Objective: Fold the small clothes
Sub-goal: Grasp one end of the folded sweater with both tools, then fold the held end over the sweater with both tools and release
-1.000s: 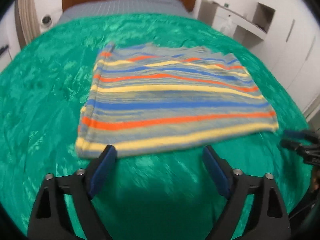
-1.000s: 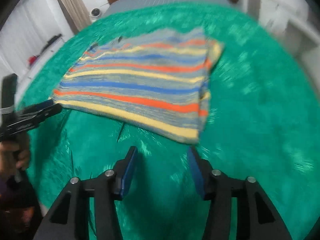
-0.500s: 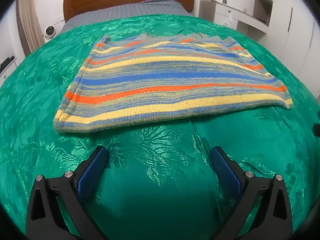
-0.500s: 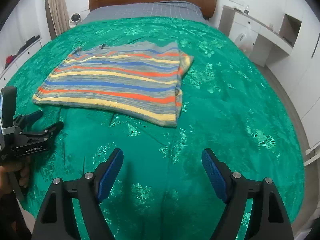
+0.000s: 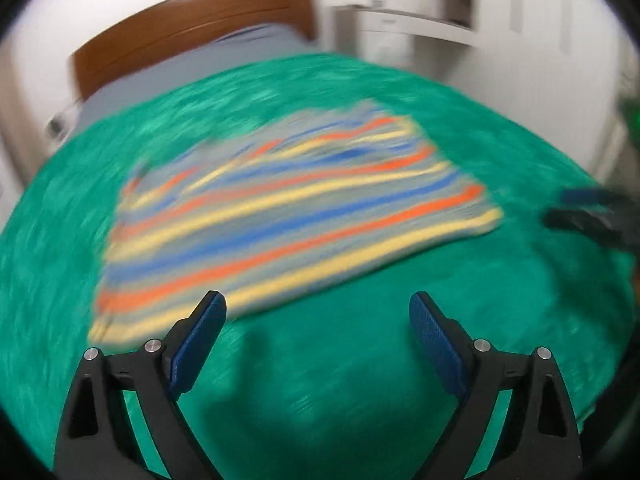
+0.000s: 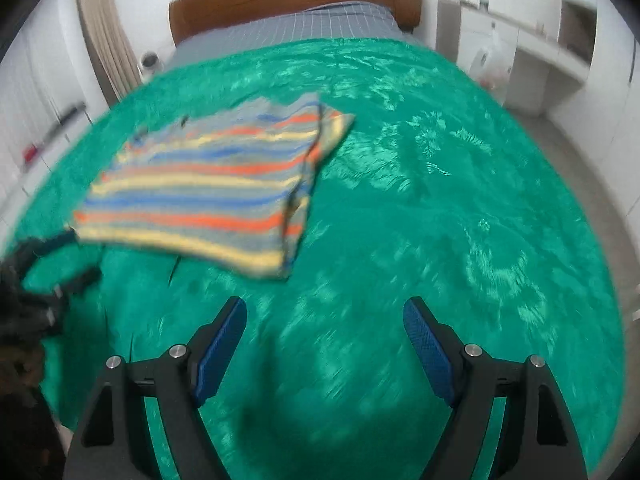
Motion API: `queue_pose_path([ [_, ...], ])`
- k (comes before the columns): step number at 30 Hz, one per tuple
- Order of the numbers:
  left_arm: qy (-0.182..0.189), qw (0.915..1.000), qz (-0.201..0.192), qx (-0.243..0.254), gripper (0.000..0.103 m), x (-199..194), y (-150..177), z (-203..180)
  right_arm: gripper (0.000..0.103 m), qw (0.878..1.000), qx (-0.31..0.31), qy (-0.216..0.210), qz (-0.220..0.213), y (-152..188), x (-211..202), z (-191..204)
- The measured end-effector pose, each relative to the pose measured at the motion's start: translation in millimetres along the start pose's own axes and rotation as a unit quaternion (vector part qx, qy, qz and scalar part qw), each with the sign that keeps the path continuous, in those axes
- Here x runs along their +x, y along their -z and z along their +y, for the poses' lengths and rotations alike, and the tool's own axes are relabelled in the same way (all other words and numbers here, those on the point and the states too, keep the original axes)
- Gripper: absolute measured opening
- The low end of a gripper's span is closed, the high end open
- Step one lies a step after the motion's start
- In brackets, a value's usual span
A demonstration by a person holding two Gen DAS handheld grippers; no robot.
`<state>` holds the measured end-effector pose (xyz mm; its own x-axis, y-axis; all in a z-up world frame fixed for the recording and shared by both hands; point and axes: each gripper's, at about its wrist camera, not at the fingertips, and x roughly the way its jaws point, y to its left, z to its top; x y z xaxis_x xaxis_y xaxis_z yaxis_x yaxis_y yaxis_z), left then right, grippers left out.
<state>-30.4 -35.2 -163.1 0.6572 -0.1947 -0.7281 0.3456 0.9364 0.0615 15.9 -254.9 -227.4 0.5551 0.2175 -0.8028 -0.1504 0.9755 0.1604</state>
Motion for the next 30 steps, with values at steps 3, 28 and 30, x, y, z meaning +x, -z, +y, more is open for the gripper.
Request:
queue_pose_path([
  [3, 0.049, 0.9971, 0.009, 0.057, 0.084, 30, -24, -46, 0.08, 0.996, 0.045, -0.08, 0.004, -27, 16, -42],
  [28, 0.087, 0.9854, -0.093, -0.114, 0.007, 7, -43, 48, 0.011, 0.954, 0.028, -0.289, 0.077, -245, 146, 76],
  [30, 0.074, 0.9804, -0.088, -0.16, 0.007, -2, -27, 84, 0.011, 0.95, 0.006, -0.302, 0.081, -254, 149, 118],
])
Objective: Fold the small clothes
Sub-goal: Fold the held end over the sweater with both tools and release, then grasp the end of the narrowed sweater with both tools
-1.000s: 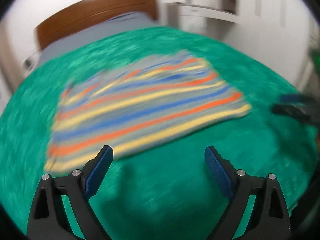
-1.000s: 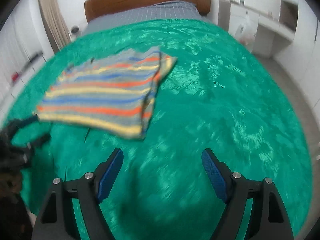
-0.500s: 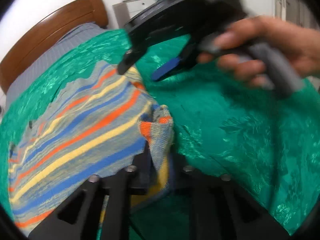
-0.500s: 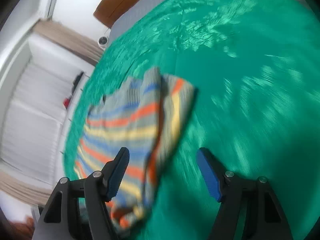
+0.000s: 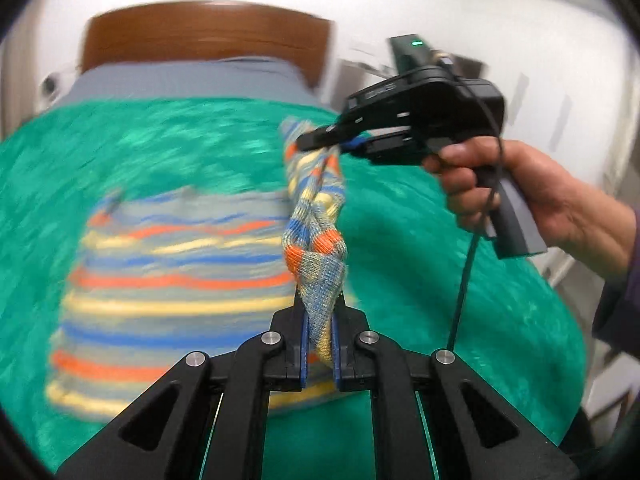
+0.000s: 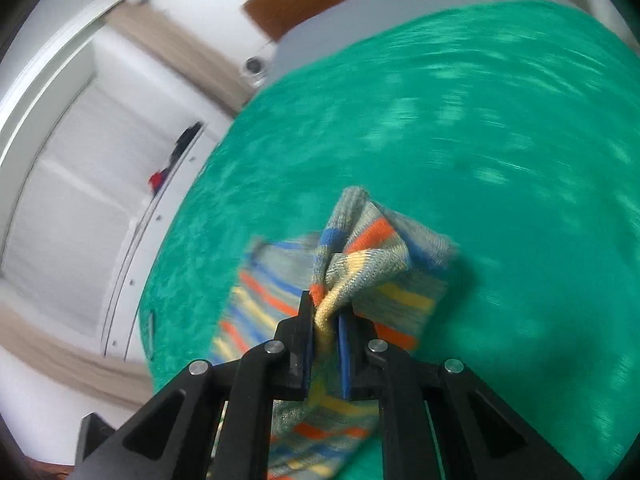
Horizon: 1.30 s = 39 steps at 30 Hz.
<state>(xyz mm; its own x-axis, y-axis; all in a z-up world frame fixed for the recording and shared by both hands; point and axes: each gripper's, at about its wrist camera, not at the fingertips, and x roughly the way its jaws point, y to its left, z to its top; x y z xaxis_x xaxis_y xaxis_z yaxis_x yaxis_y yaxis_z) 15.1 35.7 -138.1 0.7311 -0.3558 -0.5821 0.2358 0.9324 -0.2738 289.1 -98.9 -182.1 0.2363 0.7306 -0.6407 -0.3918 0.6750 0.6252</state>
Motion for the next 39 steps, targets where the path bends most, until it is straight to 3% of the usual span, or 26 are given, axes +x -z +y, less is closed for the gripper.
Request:
queue_pose_path([
  [5, -0.045, 0.9964, 0.01, -0.071, 0.007, -13, 13, 67, 0.011, 0.998, -0.049, -0.002, 0.044, -12, 92, 74],
  [10, -0.091, 0.989, 0.03, -0.113, 0.012, -11, 27, 114, 0.011, 0.996, -0.054, 0.011, 0.069, -6, 168, 102],
  [12, -0.123, 0.9843, 0.051, -0.116, 0.036, -9, 29, 126, 0.025, 0.997, -0.041, -0.006, 0.072, -1, 183, 100],
  [13, -0.125, 0.984, 0.052, -0.116, 0.039, -13, 30, 130, 0.032, 0.997, -0.023, -0.021, 0.069, 3, 187, 101],
  [14, -0.127, 0.984, 0.05, -0.114, 0.049, -16, 29, 133, 0.047, 0.997, -0.015, -0.03, 0.063, 7, 183, 99],
  [15, -0.135, 0.9835, 0.048, -0.11, 0.061, -22, 30, 134, 0.051, 0.998, -0.015, -0.04, 0.052, 9, 174, 100],
  [17, -0.135, 0.9844, 0.029, -0.109, 0.073, -38, 26, 138, 0.051, 0.999, -0.021, -0.028, 0.026, 14, 145, 98],
  [20, -0.108, 0.9878, -0.004, -0.112, 0.088, -46, 8, 142, 0.051, 0.997, -0.074, 0.036, -0.001, 28, 93, 99],
  [22, -0.107, 0.9892, 0.002, -0.101, 0.088, -34, -1, 142, 0.051, 0.989, -0.127, 0.077, -0.003, 49, 70, 106],
  [24, -0.117, 0.9887, 0.03, -0.089, 0.088, -15, -3, 145, 0.051, 0.985, -0.154, 0.077, 0.004, 79, 57, 110],
  [25, -0.136, 0.9851, 0.061, -0.085, 0.084, -1, 0, 146, 0.051, 0.985, -0.158, 0.064, 0.012, 94, 57, 110],
  [26, -0.159, 0.9793, 0.093, -0.083, 0.07, 12, 5, 151, 0.051, 0.986, -0.157, 0.05, 0.022, 107, 59, 108],
  [27, -0.177, 0.9731, 0.122, -0.082, 0.066, 19, 13, 155, 0.052, 0.986, -0.153, 0.037, 0.047, 121, 70, 103],
  [29, -0.165, 0.9737, 0.13, -0.089, 0.066, 14, 17, 159, 0.052, 0.979, -0.153, 0.064, 0.119, 147, 97, 88],
  [30, -0.162, 0.9743, 0.128, -0.089, 0.066, 8, 11, 160, 0.052, 0.975, -0.173, 0.076, 0.117, 152, 97, 88],
  [31, -0.156, 0.9772, 0.116, -0.085, 0.066, 0, 2, 161, 0.051, 0.974, -0.185, 0.075, 0.104, 152, 89, 91],
  [33, -0.138, 0.985, 0.074, -0.072, 0.086, -8, -23, 161, 0.051, 0.982, -0.163, 0.062, 0.077, 132, 75, 90],
  [35, -0.12, 0.9887, 0.063, -0.065, 0.089, 5, -46, 160, 0.051, 0.987, -0.141, 0.064, 0.039, 106, 65, 85],
  [37, -0.09, 0.9902, 0.088, -0.06, 0.09, 34, -61, 160, 0.051, 0.99, -0.119, 0.072, 0.019, 80, 68, 76],
  [38, -0.097, 0.9868, 0.116, -0.059, 0.088, 56, -64, 162, 0.051, 0.991, -0.109, 0.071, 0.02, 73, 75, 74],
  [39, -0.123, 0.9806, 0.142, -0.056, 0.077, 74, -61, 165, 0.051, 0.993, -0.093, 0.072, 0.034, 65, 89, 63],
])
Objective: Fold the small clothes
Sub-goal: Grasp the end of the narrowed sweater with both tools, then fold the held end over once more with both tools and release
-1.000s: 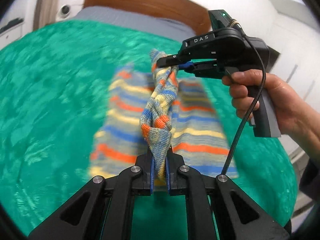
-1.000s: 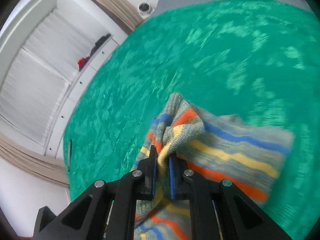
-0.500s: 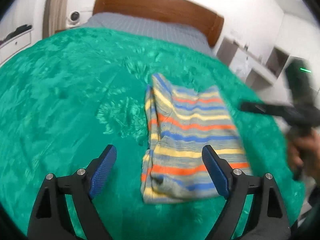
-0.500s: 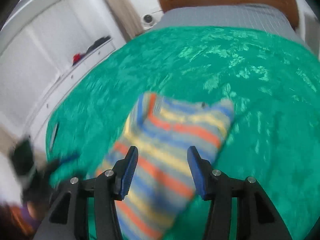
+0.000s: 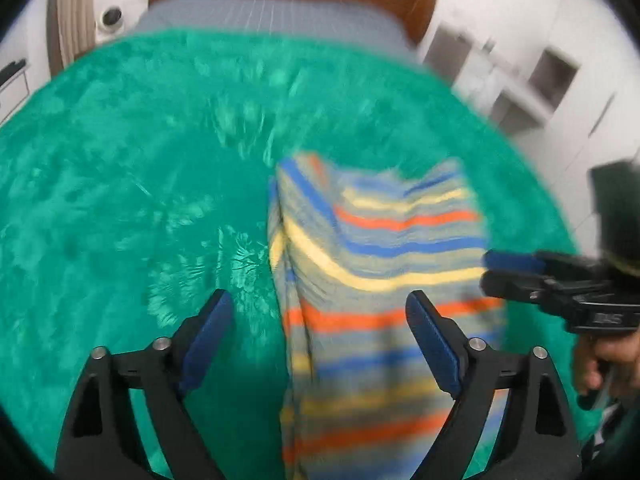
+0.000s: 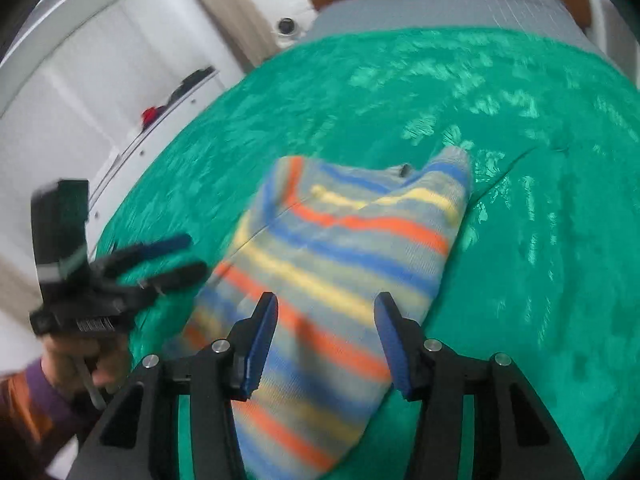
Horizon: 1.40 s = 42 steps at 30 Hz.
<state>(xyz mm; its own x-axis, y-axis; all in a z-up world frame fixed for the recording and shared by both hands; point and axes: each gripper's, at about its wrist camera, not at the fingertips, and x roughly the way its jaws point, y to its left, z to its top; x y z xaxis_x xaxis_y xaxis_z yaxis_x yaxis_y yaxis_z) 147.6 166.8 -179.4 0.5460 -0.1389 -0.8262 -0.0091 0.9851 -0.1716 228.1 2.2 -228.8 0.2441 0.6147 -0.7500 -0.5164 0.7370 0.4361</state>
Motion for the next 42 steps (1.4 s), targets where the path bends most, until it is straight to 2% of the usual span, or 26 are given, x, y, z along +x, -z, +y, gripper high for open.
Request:
queue_pose_path([
  [1, -0.03, 0.9993, 0.023, 0.002, 0.07, 15, -1, 2, 0.051, 1.0, 0.012, -0.001, 0.024, -3, 15, -9],
  [2, -0.041, 0.9983, 0.041, 0.001, 0.07, 27, 0, 6, 0.049, 0.999, 0.016, 0.006, 0.034, 0, 21, -12],
  [3, -0.028, 0.9988, 0.039, -0.012, 0.07, 28, 0, 16, 0.045, 0.999, 0.012, 0.016, 0.033, 1, 23, -13],
  [5, -0.032, 0.9986, 0.012, -0.041, 0.069, 7, 1, 32, 0.046, 0.999, 0.01, 0.026, 0.017, 1, 5, -9],
  [6, -0.043, 0.9975, -0.017, -0.053, 0.072, -11, 4, 41, 0.055, 0.999, 0.014, 0.033, 0.001, 4, -8, -8],
  [8, -0.006, 0.9967, -0.044, -0.068, 0.086, -26, 9, 52, 0.074, 0.998, 0.023, 0.035, -0.054, 16, -41, -12],
  [9, 0.036, 0.9955, -0.039, -0.079, 0.089, -26, 11, 59, 0.076, 0.997, 0.029, 0.033, -0.066, 17, -45, -13],
  [12, 0.095, 0.9917, 0.022, -0.084, 0.089, 4, 12, 55, 0.076, 0.995, 0.085, 0.003, -0.044, 28, -30, -40],
  [14, 0.098, 0.9916, 0.047, -0.07, 0.089, 22, 11, 44, 0.075, 0.992, 0.116, -0.017, -0.035, 28, -12, -48],
  [16, 0.078, 0.9954, 0.041, -0.038, 0.089, 33, 8, 26, 0.074, 0.986, 0.151, -0.07, -0.031, 27, 9, -54],
  [17, 0.081, 0.9956, 0.037, -0.03, 0.08, 35, 4, 20, 0.065, 0.981, 0.169, -0.091, -0.04, 26, 18, -55],
  [18, 0.087, 0.9953, 0.035, -0.026, 0.041, 33, 3, 13, 0.051, 0.981, 0.17, -0.088, -0.041, 24, 23, -50],
  [19, 0.094, 0.9947, 0.039, -0.018, 0.024, 34, 0, 8, 0.039, 0.985, 0.153, -0.064, -0.036, 21, 26, -39],
  [20, 0.091, 0.9949, 0.042, -0.014, 0.019, 32, -3, 6, 0.03, 0.99, 0.13, -0.031, -0.035, 18, 24, -27],
  [22, 0.073, 0.9971, 0.02, 0.001, 0.017, 17, -7, -1, 0.026, 0.995, 0.086, 0.009, -0.05, 13, 17, 0],
  [26, 0.068, 0.9962, -0.054, 0.013, 0.017, -28, -23, -5, 0.025, 0.992, 0.031, 0.003, -0.118, 0, -21, 36],
  [28, 0.063, 0.995, -0.076, 0.013, 0.02, -41, -30, -3, 0.025, 0.99, 0.026, -0.008, -0.137, -10, -34, 40],
  [29, 0.058, 0.9951, -0.079, 0.015, 0.03, -38, -35, -5, 0.025, 0.99, 0.03, -0.01, -0.139, -15, -35, 39],
  [30, 0.046, 0.9963, -0.071, 0.017, 0.057, -31, -38, -6, 0.029, 0.99, 0.04, -0.008, -0.136, -19, -32, 35],
  [31, 0.021, 0.9984, -0.049, 0.019, 0.073, -16, -41, -6, 0.035, 0.991, 0.054, 0.003, -0.121, -20, -27, 26],
  [32, -0.018, 0.9992, -0.031, 0.017, 0.083, -4, -37, -2, 0.06, 0.992, 0.067, 0.028, -0.1, -21, -18, 17],
  [33, -0.038, 0.9988, -0.028, 0.016, 0.082, -4, -31, 2, 0.093, 0.991, 0.079, 0.07, -0.081, -19, -12, 8],
  [34, -0.063, 0.9976, -0.028, 0.012, 0.082, -4, -23, 6, 0.1, 0.988, 0.084, 0.109, -0.076, -12, -10, 3],
  [37, -0.097, 0.9938, -0.055, 0.006, 0.084, -21, -6, 6, 0.101, 0.982, 0.067, 0.147, -0.096, 14, -35, 2],
  [39, -0.124, 0.989, -0.079, 0.013, 0.097, -45, 3, -4, 0.101, 0.98, 0.041, 0.165, -0.107, 23, -53, 17],
  [42, -0.158, 0.9789, -0.129, 0.01, 0.102, -77, 6, -14, 0.102, 0.973, -0.014, 0.195, -0.124, 30, -79, 54],
])
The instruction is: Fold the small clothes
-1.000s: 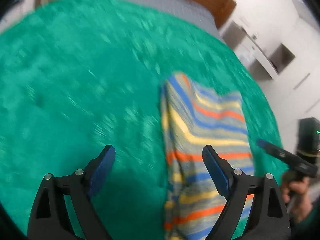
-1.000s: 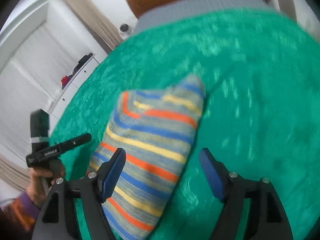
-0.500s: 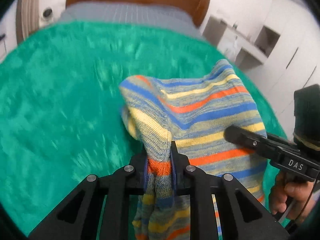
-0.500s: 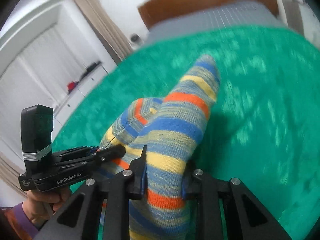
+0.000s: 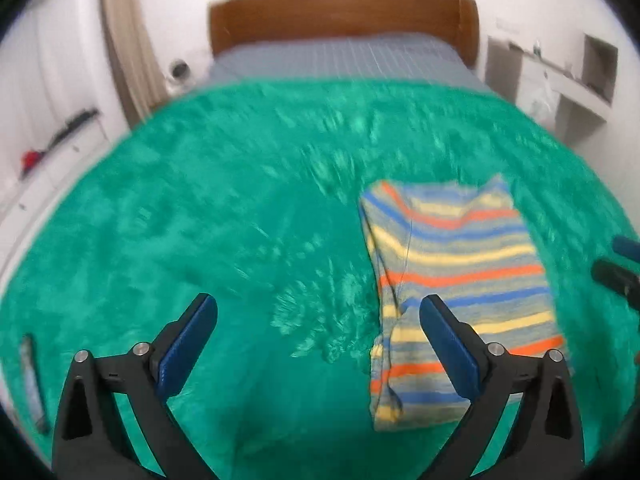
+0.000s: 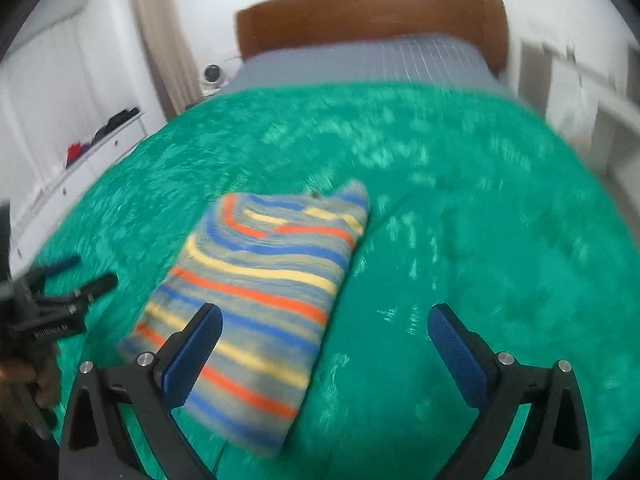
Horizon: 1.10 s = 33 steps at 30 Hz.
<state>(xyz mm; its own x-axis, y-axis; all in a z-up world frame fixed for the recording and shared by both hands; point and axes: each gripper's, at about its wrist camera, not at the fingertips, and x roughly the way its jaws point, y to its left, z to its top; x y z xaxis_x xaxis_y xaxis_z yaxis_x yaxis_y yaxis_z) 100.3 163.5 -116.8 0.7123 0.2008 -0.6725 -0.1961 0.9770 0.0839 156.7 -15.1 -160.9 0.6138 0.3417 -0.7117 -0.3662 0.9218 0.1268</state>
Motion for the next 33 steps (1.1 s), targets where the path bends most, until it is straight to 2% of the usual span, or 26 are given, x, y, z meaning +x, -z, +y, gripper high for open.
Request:
queue_pose_path([
  [2, -0.013, 0.9995, -0.029, -0.008, 0.102, -25, 1, 0, 0.102, 1.0, -0.024, 0.014, -0.013, -2, -20, 17],
  [4, -0.008, 0.9988, -0.047, -0.013, 0.102, -42, 0, 4, 0.102, 0.998, -0.045, 0.03, -0.019, 2, -38, 28],
  [7, 0.005, 0.9986, -0.051, -0.014, 0.102, -62, 0, 4, 0.102, 0.997, -0.053, 0.049, -0.014, 8, -56, 49],
  [9, 0.007, 0.9992, -0.039, -0.007, 0.103, -74, 4, 5, 0.102, 0.998, -0.047, 0.048, -0.008, 14, -64, 57],
  [12, -0.037, 0.9992, -0.018, 0.001, 0.103, -79, 8, 1, 0.102, 0.998, -0.038, 0.05, 0.008, 23, -80, 67],
  [13, -0.038, 0.9991, -0.016, 0.0, 0.103, -85, 11, 1, 0.102, 0.998, -0.036, 0.052, 0.014, 26, -84, 70],
  [23, 0.003, 0.9997, 0.016, -0.017, 0.103, -111, 21, -2, 0.102, 0.993, -0.041, 0.099, 0.038, 43, -108, 85],
  [33, -0.01, 0.9999, 0.012, -0.004, 0.103, -117, 25, -10, 0.102, 0.993, -0.035, 0.104, 0.032, 41, -120, 81],
])
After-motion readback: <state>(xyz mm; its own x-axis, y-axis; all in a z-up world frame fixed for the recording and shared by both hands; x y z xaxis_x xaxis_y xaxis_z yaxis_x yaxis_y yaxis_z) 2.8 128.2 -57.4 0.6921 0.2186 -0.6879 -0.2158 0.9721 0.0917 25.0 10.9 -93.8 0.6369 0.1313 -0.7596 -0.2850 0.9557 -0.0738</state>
